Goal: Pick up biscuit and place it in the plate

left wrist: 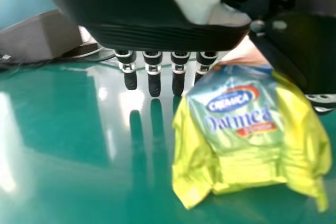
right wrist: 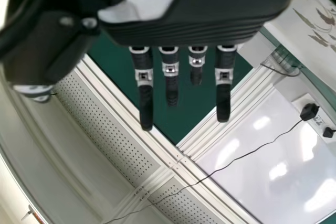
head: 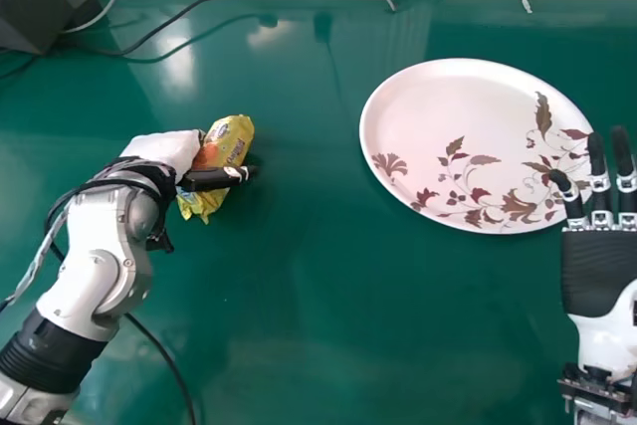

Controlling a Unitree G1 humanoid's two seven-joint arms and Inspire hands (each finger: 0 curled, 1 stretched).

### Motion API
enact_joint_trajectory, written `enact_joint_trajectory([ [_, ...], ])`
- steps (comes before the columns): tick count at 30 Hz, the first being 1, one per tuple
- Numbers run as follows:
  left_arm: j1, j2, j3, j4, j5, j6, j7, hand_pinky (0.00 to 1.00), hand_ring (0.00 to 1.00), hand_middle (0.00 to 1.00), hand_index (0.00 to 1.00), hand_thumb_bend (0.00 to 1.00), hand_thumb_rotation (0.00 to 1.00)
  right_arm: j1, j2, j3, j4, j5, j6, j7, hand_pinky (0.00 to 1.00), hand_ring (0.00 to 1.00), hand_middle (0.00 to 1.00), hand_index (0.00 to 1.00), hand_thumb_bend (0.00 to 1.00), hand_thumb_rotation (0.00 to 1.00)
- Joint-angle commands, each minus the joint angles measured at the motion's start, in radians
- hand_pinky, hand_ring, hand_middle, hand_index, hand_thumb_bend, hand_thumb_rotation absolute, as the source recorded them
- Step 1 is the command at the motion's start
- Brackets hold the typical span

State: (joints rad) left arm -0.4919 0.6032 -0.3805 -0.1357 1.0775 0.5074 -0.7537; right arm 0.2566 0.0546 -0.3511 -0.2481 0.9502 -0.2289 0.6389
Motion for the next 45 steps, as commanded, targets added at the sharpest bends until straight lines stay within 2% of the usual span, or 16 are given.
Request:
enact_joint_trajectory([
  [1,0.045,0.022,-0.022,0.010,-0.013,-0.043,-0.032,1.00,0.98,1.00,0.99,1.00,0.56,0.018,0.042,0.002,-0.009,0.010,-0.009,-0.007,0.49,0.85,0.85,0.77,0.89,0.00],
  [7,0.058,0.047,-0.009,0.017,-0.009,-0.141,0.051,1.00,0.98,1.00,1.00,1.00,0.55,0.025,0.048,0.009,-0.024,0.020,-0.006,-0.023,0.44,0.81,0.81,0.77,0.85,0.00],
  [14,0.057,0.092,-0.017,0.041,0.005,-0.274,0.120,0.99,0.94,0.98,1.00,1.00,0.52,0.031,0.054,0.018,-0.030,0.022,-0.017,-0.043,0.41,0.79,0.80,0.76,0.88,0.00],
  [23,0.049,0.153,-0.036,0.074,0.042,-0.436,0.177,0.82,0.84,0.93,0.95,1.00,0.46,0.041,0.069,0.028,-0.045,0.034,-0.025,-0.073,0.43,0.75,0.79,0.72,0.90,0.02],
  [29,0.039,0.195,-0.048,0.095,0.069,-0.529,0.195,0.72,0.76,0.87,0.88,1.00,0.31,0.056,0.073,0.040,-0.075,0.064,-0.015,-0.118,0.45,0.76,0.80,0.72,0.89,0.04],
  [36,0.022,0.235,-0.048,0.125,0.086,-0.626,0.248,0.65,0.70,0.80,0.76,0.83,0.17,0.071,0.077,0.061,-0.109,0.073,-0.024,-0.158,0.49,0.78,0.79,0.68,0.90,0.04],
  [40,-0.001,0.259,-0.045,0.156,0.075,-0.692,0.288,0.60,0.66,0.77,0.70,0.70,0.04,0.077,0.080,0.073,-0.125,0.050,-0.040,-0.185,0.50,0.76,0.77,0.68,0.89,0.04],
  [45,-0.035,0.272,-0.050,0.182,0.070,-0.755,0.295,0.56,0.61,0.73,0.67,0.57,0.00,0.079,0.087,0.086,-0.133,0.032,-0.063,-0.219,0.49,0.74,0.77,0.68,0.88,0.04],
])
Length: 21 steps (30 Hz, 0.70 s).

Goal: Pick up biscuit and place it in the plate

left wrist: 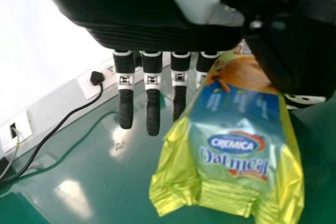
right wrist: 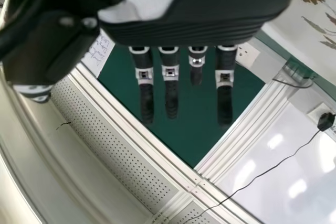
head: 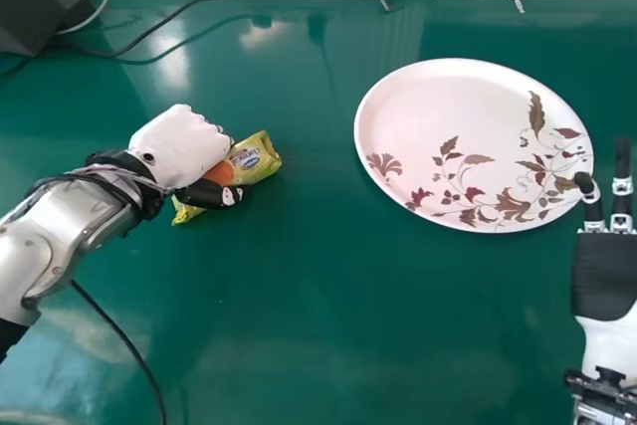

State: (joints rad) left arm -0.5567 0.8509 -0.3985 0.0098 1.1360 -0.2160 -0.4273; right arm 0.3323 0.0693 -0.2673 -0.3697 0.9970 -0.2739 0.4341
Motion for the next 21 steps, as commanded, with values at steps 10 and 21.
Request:
enact_joint_trajectory([
  [10,-0.002,0.042,-0.033,0.077,-0.010,-0.142,0.031,0.51,0.55,0.67,0.64,0.52,0.00,0.012,0.071,0.025,-0.036,-0.022,-0.045,-0.060,0.48,0.73,0.76,0.67,0.90,0.04],
  [21,-0.085,0.034,-0.061,0.245,-0.046,-0.320,0.173,0.47,0.51,0.62,0.57,0.43,0.00,0.020,0.072,0.015,-0.041,-0.018,-0.072,-0.098,0.52,0.73,0.74,0.61,0.87,0.00],
])
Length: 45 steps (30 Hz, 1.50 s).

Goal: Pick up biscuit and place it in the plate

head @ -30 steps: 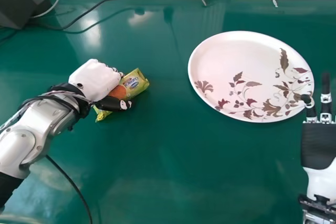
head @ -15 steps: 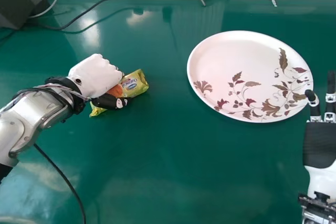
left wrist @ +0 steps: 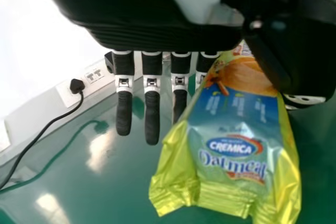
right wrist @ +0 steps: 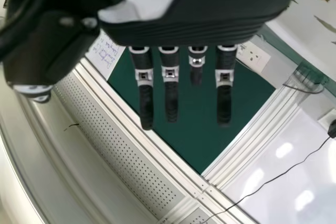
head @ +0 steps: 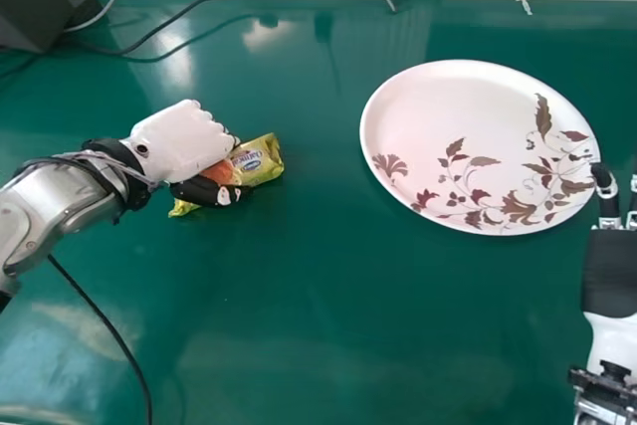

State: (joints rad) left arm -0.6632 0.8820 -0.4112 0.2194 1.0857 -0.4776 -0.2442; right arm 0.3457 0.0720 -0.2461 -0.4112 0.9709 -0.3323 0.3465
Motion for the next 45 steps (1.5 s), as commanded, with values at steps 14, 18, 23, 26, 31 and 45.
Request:
enact_joint_trajectory([
  [14,-0.083,-0.029,-0.074,0.193,-0.083,-0.225,0.016,0.43,0.45,0.49,0.49,0.50,0.00,0.029,0.081,0.004,-0.037,-0.023,-0.035,-0.097,0.53,0.70,0.68,0.49,0.52,0.05],
  [18,-0.104,-0.035,-0.087,0.226,-0.095,-0.271,0.032,0.43,0.44,0.47,0.50,0.50,0.00,0.035,0.083,0.009,-0.040,-0.030,-0.043,-0.112,0.54,0.70,0.68,0.49,0.52,0.05],
  [23,-0.114,-0.046,-0.094,0.261,-0.107,-0.315,0.064,0.45,0.43,0.47,0.51,0.50,0.00,0.043,0.095,0.013,-0.051,-0.057,-0.061,-0.156,0.54,0.68,0.66,0.49,0.52,0.05],
  [26,-0.114,-0.052,-0.089,0.265,-0.131,-0.322,0.059,0.45,0.42,0.47,0.51,0.50,0.00,0.050,0.100,0.019,-0.061,-0.085,-0.073,-0.191,0.53,0.67,0.65,0.49,0.52,0.05],
  [31,-0.117,-0.058,-0.063,0.258,-0.199,-0.319,0.042,0.44,0.41,0.48,0.52,0.49,0.00,0.055,0.091,0.028,-0.061,-0.089,-0.084,-0.204,0.49,0.65,0.65,0.49,0.51,0.03],
  [45,-0.174,-0.075,-0.020,0.335,-0.375,-0.372,-0.047,0.43,0.42,0.48,0.51,0.49,0.00,0.063,0.083,0.030,-0.065,-0.108,-0.095,-0.223,0.41,0.44,0.49,0.50,0.50,0.00],
])
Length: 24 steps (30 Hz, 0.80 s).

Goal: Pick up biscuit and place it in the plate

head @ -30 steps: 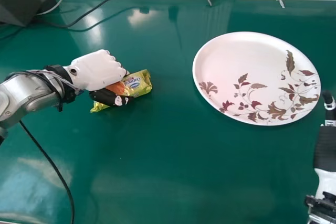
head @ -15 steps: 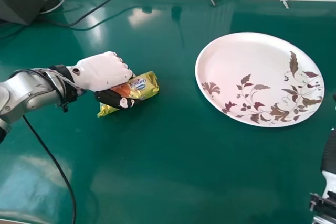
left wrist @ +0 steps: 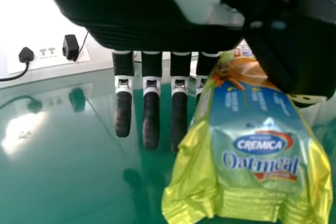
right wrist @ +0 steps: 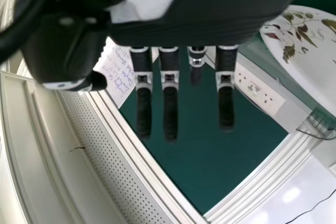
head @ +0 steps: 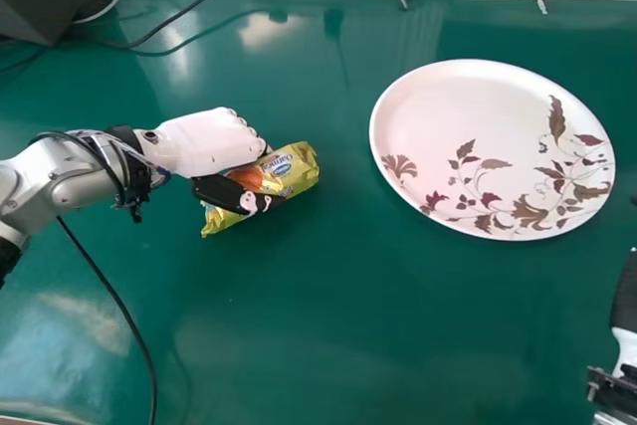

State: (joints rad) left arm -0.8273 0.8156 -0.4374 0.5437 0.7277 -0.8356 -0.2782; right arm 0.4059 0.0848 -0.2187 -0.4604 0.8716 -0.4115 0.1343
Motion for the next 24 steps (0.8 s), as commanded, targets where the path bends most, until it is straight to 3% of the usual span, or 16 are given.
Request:
enact_joint_trajectory([
  [1,-0.011,-0.010,0.009,0.014,-0.025,-0.017,-0.019,0.44,0.42,0.48,0.51,0.49,0.00,0.004,0.072,0.002,-0.017,-0.015,-0.018,-0.015,0.41,0.44,0.50,0.50,0.50,0.00],
  [24,-0.006,-0.013,0.032,0.040,-0.048,-0.014,-0.050,0.43,0.41,0.46,0.52,0.49,0.00,0.011,0.062,0.000,-0.013,-0.011,-0.046,-0.010,0.50,0.47,0.53,0.47,0.50,0.00],
])
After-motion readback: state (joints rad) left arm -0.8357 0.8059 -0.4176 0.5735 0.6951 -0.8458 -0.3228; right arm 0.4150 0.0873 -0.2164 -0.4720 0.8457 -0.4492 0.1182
